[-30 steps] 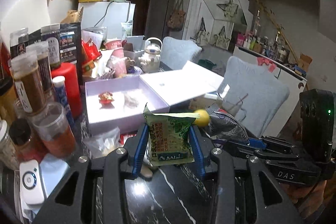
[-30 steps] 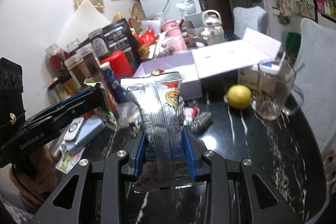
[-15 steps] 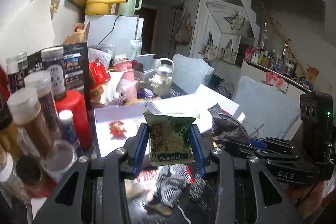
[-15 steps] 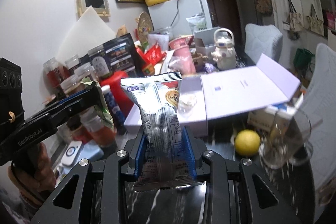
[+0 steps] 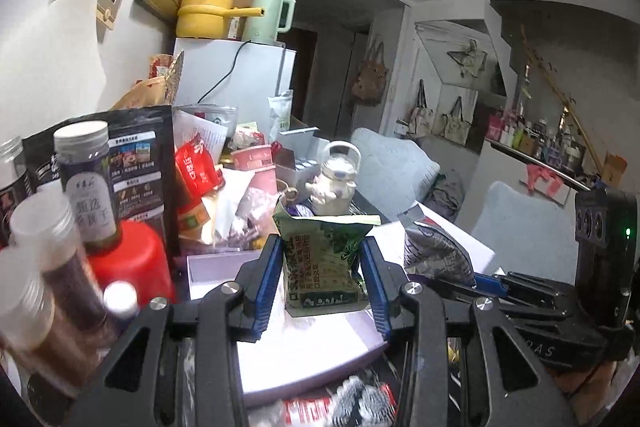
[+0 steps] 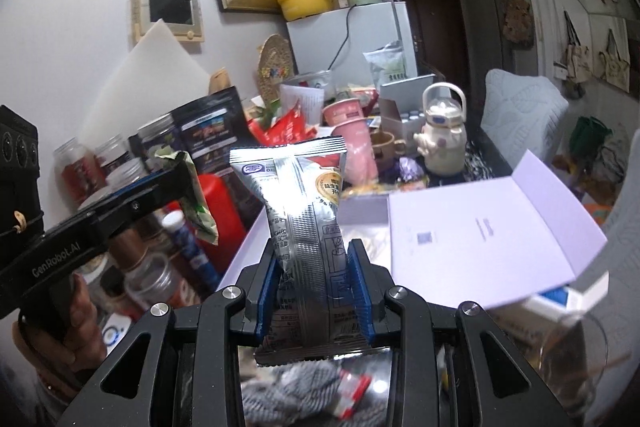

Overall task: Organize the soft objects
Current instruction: 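Lower the silver packet into the white box and open the right tool while the left releases the green packet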

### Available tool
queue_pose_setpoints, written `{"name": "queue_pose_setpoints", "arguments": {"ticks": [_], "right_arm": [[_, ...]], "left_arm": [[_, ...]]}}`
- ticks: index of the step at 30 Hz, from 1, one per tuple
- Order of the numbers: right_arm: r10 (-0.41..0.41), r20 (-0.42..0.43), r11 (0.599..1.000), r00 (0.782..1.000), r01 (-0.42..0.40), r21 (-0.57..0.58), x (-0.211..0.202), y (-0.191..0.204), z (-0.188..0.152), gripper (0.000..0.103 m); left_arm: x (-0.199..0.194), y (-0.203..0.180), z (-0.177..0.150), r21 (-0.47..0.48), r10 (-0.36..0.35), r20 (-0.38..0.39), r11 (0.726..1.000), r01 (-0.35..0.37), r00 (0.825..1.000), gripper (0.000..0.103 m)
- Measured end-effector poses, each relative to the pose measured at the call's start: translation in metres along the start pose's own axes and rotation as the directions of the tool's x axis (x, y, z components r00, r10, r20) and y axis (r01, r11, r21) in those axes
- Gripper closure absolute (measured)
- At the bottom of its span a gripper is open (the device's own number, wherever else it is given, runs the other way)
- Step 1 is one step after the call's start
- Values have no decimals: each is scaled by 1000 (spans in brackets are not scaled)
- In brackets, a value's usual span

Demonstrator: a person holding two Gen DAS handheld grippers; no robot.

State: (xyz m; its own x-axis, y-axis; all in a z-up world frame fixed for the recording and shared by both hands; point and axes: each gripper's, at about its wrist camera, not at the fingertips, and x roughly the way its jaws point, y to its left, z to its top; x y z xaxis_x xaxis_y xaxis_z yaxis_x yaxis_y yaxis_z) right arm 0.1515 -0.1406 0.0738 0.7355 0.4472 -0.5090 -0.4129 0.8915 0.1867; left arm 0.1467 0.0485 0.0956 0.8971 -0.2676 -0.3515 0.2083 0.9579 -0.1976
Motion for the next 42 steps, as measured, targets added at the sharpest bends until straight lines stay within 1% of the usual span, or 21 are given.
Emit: {"name": "queue_pose_setpoints", "arguments": {"ticks": [4,8,12,13,16,19,23,27,29,33,37,39,40,41,42], "right_arm": [[-15,0,1000,1000,15,-15,21,-8,14,70],[-24,-3,1000,1000,24,-12,40,-18,26,70],[-28,-3,1000,1000,28,-6,56,-26,36,71],[-30,-1,1000,1000,30,-5,60,-28,39,74],[-26,-2,1000,1000,26,-5,72,-30,45,74],[-28,-30,1000,999,28,-10,90,-32,45,74],[-21,-74,1000,997,21,-1,113,-36,41,74],[-9,-119,1000,993,11,12,133,-41,34,74],[-17,-148,1000,989,20,19,142,-42,29,74],[-34,-183,999,982,37,12,154,-43,21,74],[-40,-224,999,974,44,10,164,-44,14,73],[-52,-238,998,970,56,9,168,-45,11,73],[-58,-246,998,968,62,8,170,-46,10,73],[-63,-251,998,966,67,8,171,-46,9,72],[-66,-252,998,966,70,8,172,-47,9,68]], "left_arm": [[21,6,11,-12,16,8,1000,-16,1000,64],[43,12,15,-22,37,2,999,-37,999,64],[65,19,19,-32,65,-15,997,-66,998,64],[70,21,20,-34,73,-21,997,-73,997,64],[87,26,19,-34,92,-44,995,-94,995,64],[102,32,14,-33,106,-78,994,-109,991,64],[118,35,6,-2,144,-121,989,-145,982,64],[135,40,-3,8,172,-184,985,-173,968,64],[142,43,-8,16,185,-203,983,-185,962,64],[151,49,-13,12,192,-236,981,-194,953,64],[160,53,-18,-9,179,-272,982,-188,946,64],[162,53,-19,-1,190,-281,980,-198,941,64],[163,51,-19,17,211,-288,976,-215,934,64],[164,49,-20,41,246,-295,969,-244,923,63],[165,49,-20,51,263,-298,964,-260,917,63]]}}
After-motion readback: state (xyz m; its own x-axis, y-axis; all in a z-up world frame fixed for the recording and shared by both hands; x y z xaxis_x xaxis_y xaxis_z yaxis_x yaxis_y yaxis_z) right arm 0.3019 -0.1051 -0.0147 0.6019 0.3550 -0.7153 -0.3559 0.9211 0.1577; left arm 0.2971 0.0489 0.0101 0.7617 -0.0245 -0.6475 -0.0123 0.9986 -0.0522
